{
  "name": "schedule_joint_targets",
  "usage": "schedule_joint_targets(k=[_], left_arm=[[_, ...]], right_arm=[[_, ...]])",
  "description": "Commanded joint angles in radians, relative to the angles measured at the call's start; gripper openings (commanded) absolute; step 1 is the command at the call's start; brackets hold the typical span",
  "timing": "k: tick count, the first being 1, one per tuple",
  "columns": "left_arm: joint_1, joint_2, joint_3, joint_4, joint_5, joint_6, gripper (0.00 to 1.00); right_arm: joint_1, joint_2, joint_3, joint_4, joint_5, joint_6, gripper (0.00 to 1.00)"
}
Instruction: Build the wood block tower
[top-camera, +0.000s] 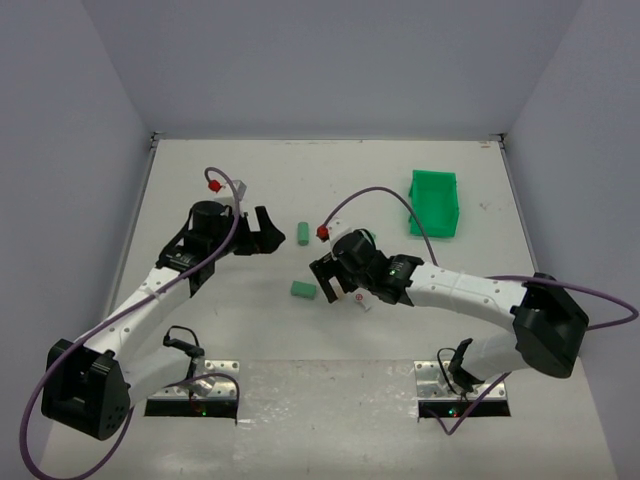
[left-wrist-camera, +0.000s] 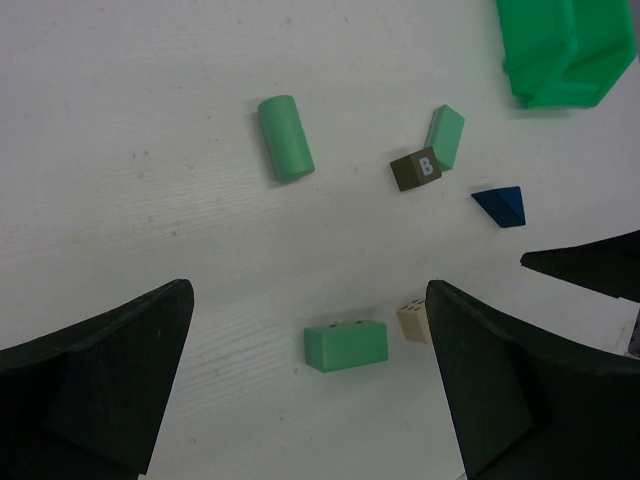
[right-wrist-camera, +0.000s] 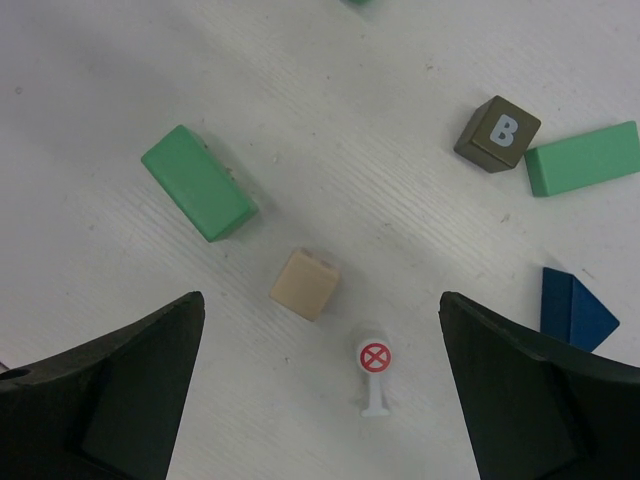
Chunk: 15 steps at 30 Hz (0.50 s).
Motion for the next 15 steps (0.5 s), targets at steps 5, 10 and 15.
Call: schedule_joint_targets(k=[5, 10, 15], left_arm=[[-0.008, -0.019, 0.010, 0.032, 0.000, 0.002, 1.00], [-0.008, -0.032, 0.008, 0.019, -0.026, -0.009, 1.00], [-0.008, -0.038, 0.004, 0.017, -0.049, -0.018, 1.00]], right_arm=[[-0.004, 0.080, 0.013, 0.040, 0.030, 0.200, 0.99], [-0.004, 0.142, 0.023, 0.021, 0.073, 0.257, 0.99], [-0.004, 0.182, 0.008, 0.030, 0.074, 0.289, 0.88]])
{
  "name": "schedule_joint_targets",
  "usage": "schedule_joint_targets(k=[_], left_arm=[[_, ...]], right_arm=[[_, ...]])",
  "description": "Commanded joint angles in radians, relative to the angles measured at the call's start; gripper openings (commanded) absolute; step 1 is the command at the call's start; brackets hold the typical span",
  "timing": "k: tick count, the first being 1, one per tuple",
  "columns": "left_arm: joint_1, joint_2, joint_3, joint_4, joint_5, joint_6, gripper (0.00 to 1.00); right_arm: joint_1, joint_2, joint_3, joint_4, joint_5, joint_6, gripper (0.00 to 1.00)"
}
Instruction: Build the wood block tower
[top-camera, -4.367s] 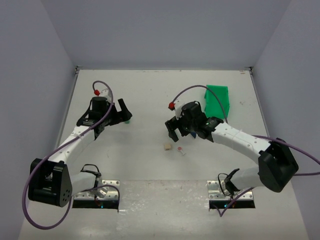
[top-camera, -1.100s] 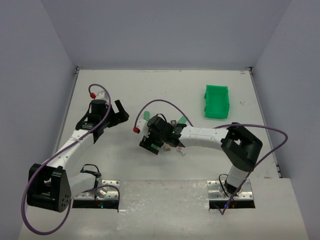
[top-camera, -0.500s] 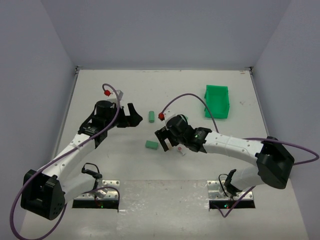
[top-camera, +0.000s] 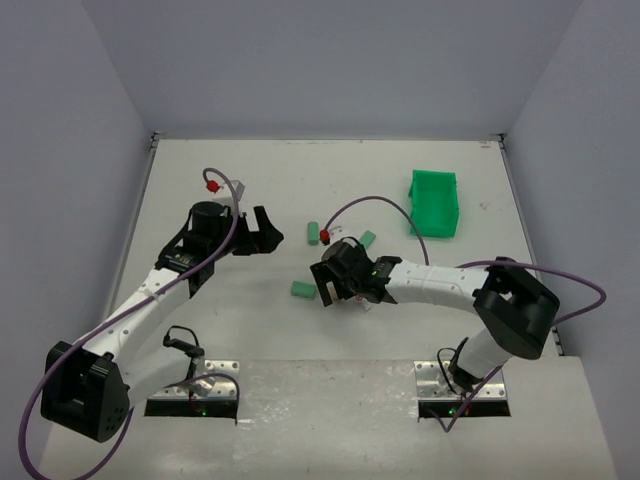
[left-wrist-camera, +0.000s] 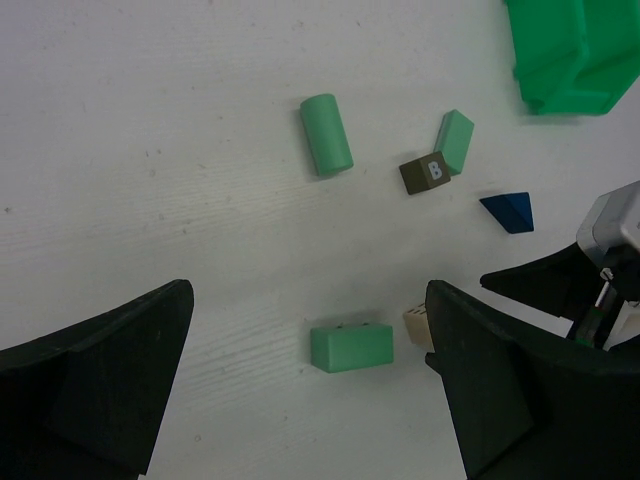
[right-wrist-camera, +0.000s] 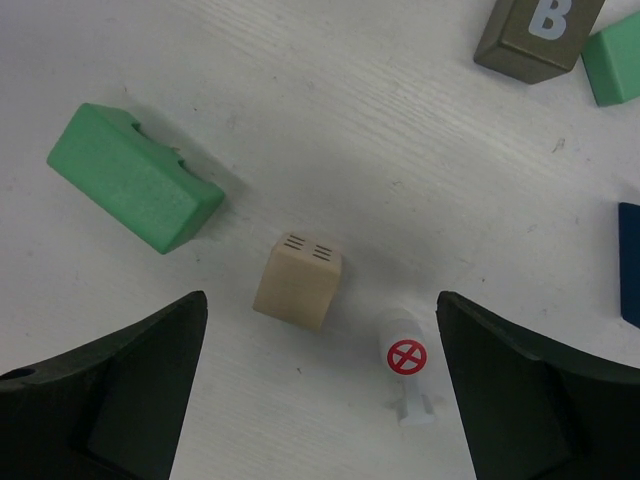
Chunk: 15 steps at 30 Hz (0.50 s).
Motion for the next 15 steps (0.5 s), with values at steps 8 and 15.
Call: schedule_joint_targets(k=[8, 15], left_arm=[[-0.004, -0.007, -0.002, 0.030, -0.052, -0.015, 1.00], [-0.004, -0.011, -0.003, 0.033, -0.067, -0.020, 1.00]], right_arm=[[-0.003, 0.090, 0.037, 0.045, 0.020, 0.075, 0.42], [-0.002, 0.079, 0.022, 0.060, -0.012, 0.058, 0.14]])
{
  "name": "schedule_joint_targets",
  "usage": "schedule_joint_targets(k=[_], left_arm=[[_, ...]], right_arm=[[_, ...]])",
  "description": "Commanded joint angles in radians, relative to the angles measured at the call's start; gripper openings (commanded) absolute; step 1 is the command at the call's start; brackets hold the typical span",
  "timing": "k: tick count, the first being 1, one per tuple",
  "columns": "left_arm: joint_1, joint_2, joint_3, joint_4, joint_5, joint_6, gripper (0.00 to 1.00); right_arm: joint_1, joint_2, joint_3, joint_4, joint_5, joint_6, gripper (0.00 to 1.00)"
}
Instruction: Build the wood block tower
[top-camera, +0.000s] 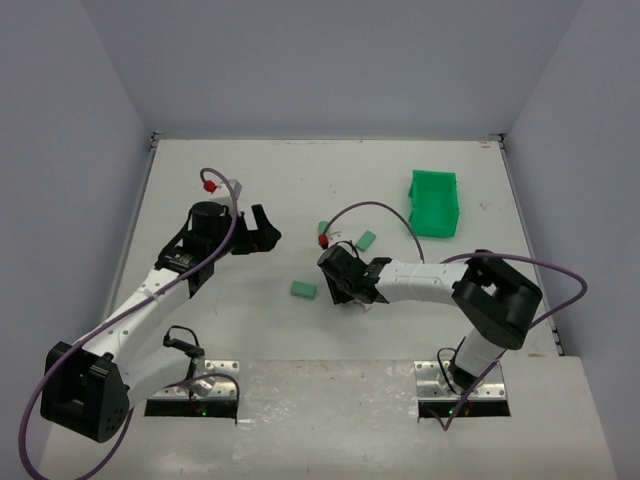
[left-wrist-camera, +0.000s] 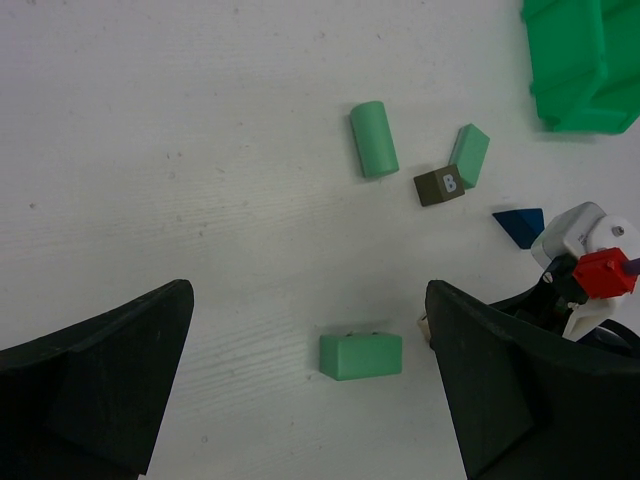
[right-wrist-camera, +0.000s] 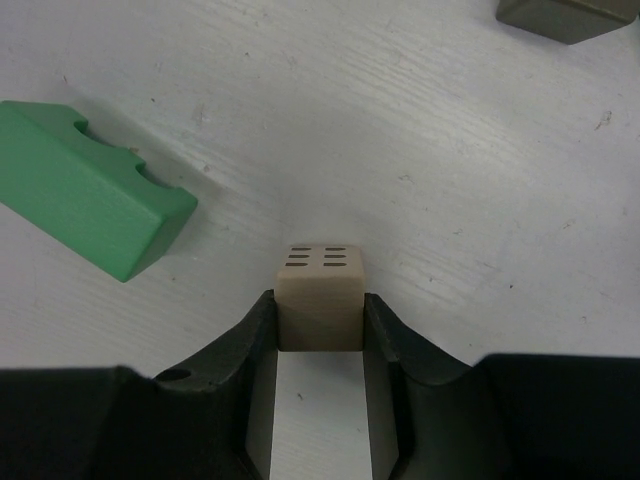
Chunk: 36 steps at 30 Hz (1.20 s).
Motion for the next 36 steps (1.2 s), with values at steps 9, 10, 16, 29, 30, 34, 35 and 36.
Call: schedule_joint_targets(k=[9, 10, 16, 29, 30, 34, 35, 36], left_arm=[[-0.004, -0.023, -0.015, 0.037, -0.036, -0.033, 1.00], [-0.004, -0.027, -0.017, 0.038, -0.040, -0.037, 1.00], [-0.004, -0.054, -0.034, 0.060, -0.060, -0.069, 1.00], [-0.004, -0.061, -0.030, 0.018, -0.168, -0.113, 1.00], [-0.004, -0.066, -0.030, 0.018, -0.166, -0.113, 1.00], [-0.004, -0.072, -0.036, 0.021, -0.181, -0.116, 1.00], [-0.004, -0.068, -0.037, 0.022, -0.191, -0.116, 1.00], [-0.004, -0.062, -0.039, 0.023, -0.203, -0.116, 1.00]], right_arm=[[-0.002, -0.110, 0.012, 0.102, -0.047, -0.308, 0.00], [-0.002, -0.122, 0.014, 0.113, -0.063, -0.356, 0.00], [-0.002, -0.207, 0.040, 0.147, -0.296, -0.636, 0.00], [0.009, -0.040, 0.252, -0.019, -0.546, -0.941, 0.00], [0.011, -0.019, 0.270, -0.032, -0.522, -0.963, 0.00], [0.015, 0.042, 0.360, -0.106, -0.465, -0.956, 0.00], [0.019, 0.057, 0.371, -0.111, -0.454, -0.949, 0.01], [0.023, 0.072, 0.381, -0.115, -0.443, -0.942, 0.01]])
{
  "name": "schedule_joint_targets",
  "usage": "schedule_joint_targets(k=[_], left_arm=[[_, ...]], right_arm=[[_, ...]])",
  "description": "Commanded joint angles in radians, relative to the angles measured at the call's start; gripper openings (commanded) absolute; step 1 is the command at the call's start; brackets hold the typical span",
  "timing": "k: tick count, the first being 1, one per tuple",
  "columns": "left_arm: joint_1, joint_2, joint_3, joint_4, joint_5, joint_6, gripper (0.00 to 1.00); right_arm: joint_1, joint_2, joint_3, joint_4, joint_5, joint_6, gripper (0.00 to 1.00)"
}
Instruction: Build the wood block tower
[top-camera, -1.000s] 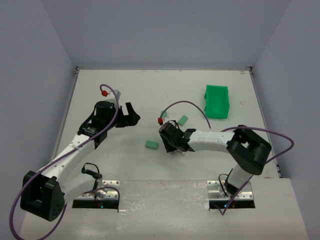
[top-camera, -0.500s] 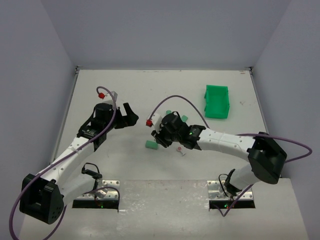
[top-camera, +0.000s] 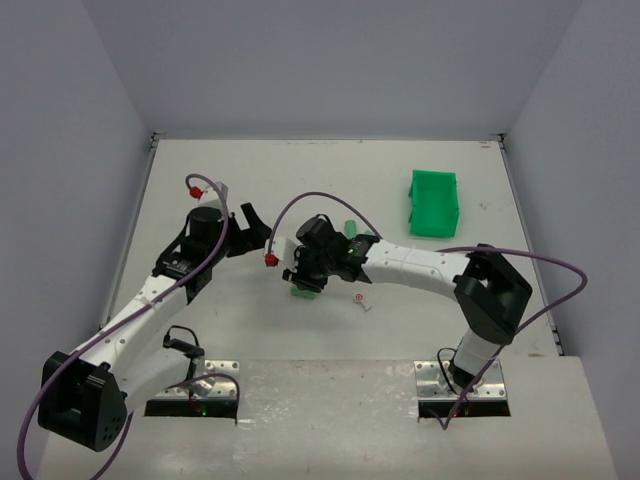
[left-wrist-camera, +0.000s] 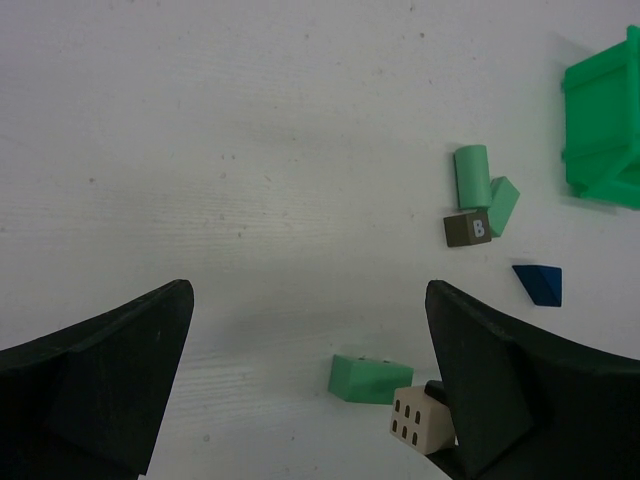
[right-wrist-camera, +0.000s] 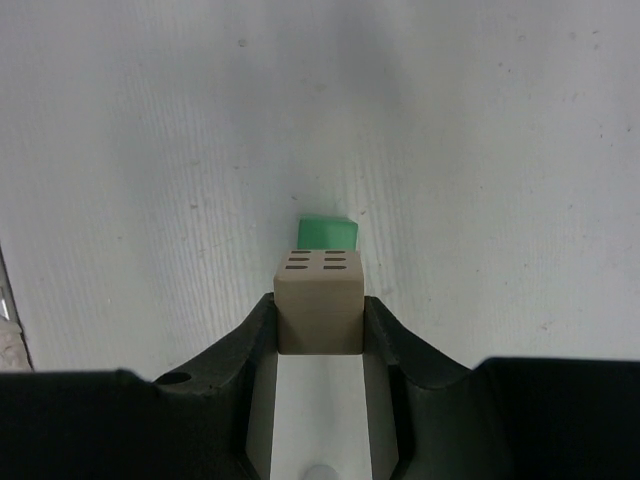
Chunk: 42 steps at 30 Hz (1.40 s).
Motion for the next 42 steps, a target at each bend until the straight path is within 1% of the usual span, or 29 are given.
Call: schedule_joint_targets(k=[1, 6, 20, 23, 27, 42], left_arm=[[-0.004, -0.006, 0.002, 0.025, -0.041, -0.011, 1.00], [-0.004, 0.016, 0.010, 0.011, -0.068, -0.017, 1.00], [-0.004, 0.012, 0.011, -0.003, -0.087, -0.017, 1.00], [-0.004, 0.012, 0.011, -0.005, -0.089, -0.019, 1.00], [-0.004, 0.013, 0.008, -0.008, -0.089, -0.019, 1.00], [-0.004, 0.010, 0.009, -0.019, -0.110, -0.020, 1.00]], right_arm=[[0.019, 0.040, 0.091, -0.031, 0.044, -0.030, 0.02], [0.025, 0.078, 0.125, -0.044, 0.074, 0.001, 0.03], [0.026, 0.148, 0.150, -0.041, 0.066, 0.021, 0.05], [0.026, 0.158, 0.151, -0.043, 0.052, 0.011, 0.07], [0.027, 0.180, 0.166, -0.061, 0.065, 0.008, 0.08], [0.027, 0.201, 0.162, -0.077, 0.060, 0.007, 0.12]])
